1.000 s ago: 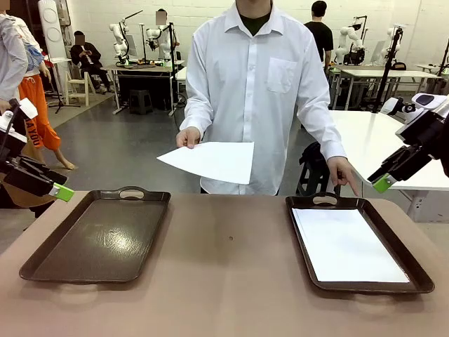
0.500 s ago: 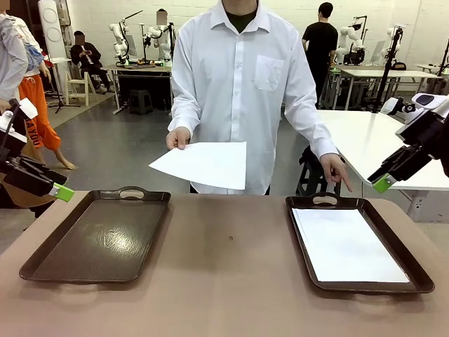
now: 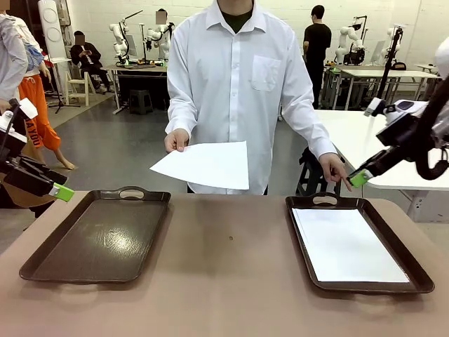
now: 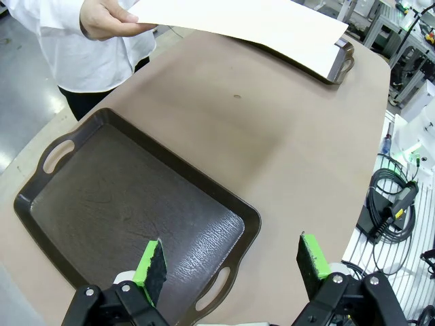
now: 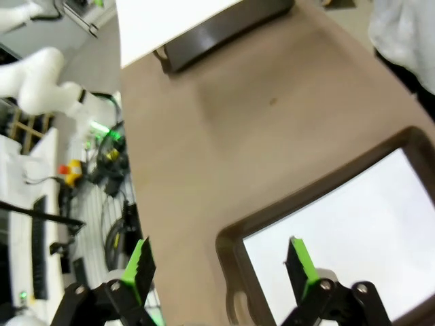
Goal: Sort the A4 documents.
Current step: Receive the A4 Paper.
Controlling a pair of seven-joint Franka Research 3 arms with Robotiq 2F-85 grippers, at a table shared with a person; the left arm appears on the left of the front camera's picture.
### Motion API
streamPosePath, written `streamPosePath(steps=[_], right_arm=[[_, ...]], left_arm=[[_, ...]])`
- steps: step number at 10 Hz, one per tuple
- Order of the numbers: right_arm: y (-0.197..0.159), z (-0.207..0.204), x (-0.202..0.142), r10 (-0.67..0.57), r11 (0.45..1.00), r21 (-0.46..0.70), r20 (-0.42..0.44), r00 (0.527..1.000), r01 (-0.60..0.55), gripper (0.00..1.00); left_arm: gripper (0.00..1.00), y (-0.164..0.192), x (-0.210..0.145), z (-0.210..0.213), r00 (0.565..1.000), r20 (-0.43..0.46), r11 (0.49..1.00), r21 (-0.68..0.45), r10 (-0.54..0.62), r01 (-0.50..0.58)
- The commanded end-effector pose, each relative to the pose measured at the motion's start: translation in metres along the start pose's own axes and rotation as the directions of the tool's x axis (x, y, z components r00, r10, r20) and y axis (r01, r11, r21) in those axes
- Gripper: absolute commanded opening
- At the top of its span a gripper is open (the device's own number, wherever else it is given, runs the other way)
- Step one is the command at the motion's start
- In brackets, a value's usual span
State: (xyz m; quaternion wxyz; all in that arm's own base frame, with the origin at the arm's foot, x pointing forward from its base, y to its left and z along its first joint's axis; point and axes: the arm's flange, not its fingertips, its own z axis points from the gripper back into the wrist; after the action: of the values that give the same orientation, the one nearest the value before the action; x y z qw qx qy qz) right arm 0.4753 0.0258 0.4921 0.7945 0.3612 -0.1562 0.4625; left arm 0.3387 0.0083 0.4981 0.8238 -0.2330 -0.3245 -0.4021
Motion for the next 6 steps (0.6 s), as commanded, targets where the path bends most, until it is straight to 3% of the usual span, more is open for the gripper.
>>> streamPosePath(steps=[1,4,6], right_arm=[[-0.01,-0.011,0.027,-0.077,0.996,0.034,0.006,0.997,0.077,1.0],[-0.024,-0.057,0.063,-0.263,0.961,0.08,-0.027,0.964,0.264,1.0],[-0.04,-0.085,0.089,-0.361,0.904,0.231,-0.034,0.932,0.359,1.0]], left_arm=[[1.0,0.002,-0.002,-0.001,1.0,0.018,1.0,-0.009,-0.013,0.013],[1.0,0.002,-0.002,-0.001,1.0,0.018,1.0,-0.009,-0.013,0.013],[1.0,0.002,-0.002,-0.001,1.0,0.018,1.0,-0.009,-0.013,0.013]])
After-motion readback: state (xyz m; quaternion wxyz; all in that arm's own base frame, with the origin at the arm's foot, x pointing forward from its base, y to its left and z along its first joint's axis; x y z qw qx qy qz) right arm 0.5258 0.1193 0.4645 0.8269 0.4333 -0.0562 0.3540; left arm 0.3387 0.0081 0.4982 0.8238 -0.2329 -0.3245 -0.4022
